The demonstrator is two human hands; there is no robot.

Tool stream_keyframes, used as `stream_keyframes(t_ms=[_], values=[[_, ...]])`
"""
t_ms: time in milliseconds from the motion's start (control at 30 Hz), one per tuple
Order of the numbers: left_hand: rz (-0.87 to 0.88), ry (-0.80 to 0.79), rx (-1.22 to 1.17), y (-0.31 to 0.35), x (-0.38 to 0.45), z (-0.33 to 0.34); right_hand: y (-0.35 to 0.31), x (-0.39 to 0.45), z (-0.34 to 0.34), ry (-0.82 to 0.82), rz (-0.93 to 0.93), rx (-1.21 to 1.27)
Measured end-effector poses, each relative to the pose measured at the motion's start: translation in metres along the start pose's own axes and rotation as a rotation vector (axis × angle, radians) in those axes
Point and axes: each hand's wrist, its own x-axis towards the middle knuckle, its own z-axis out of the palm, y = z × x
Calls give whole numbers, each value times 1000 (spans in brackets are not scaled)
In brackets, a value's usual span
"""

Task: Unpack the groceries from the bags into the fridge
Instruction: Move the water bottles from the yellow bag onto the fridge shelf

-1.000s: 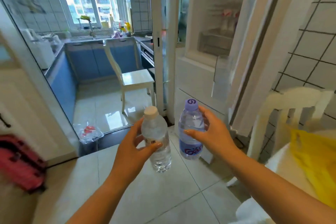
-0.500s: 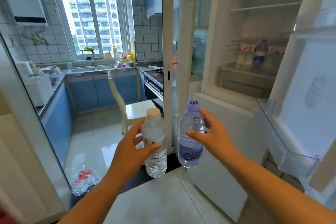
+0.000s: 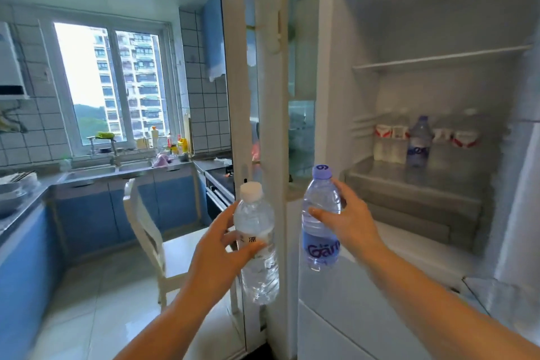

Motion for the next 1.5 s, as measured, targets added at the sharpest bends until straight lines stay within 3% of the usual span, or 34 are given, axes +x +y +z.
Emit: stream_keyframes(t_ms=[433, 700, 933, 1200, 1500], values=[[181, -382, -286, -52, 252, 147, 83, 188, -59, 258, 8, -120], [297, -600, -415, -40, 364, 258, 115, 263, -103, 504, 50, -267], [322, -612, -470, -27, 402, 351, 144, 299, -168, 660, 121, -407], [256, -571, -559, -27, 440, 450, 175, 331, -219, 628, 90, -407], [212, -568, -564, -35, 457, 516, 215, 358, -245, 623, 87, -391]])
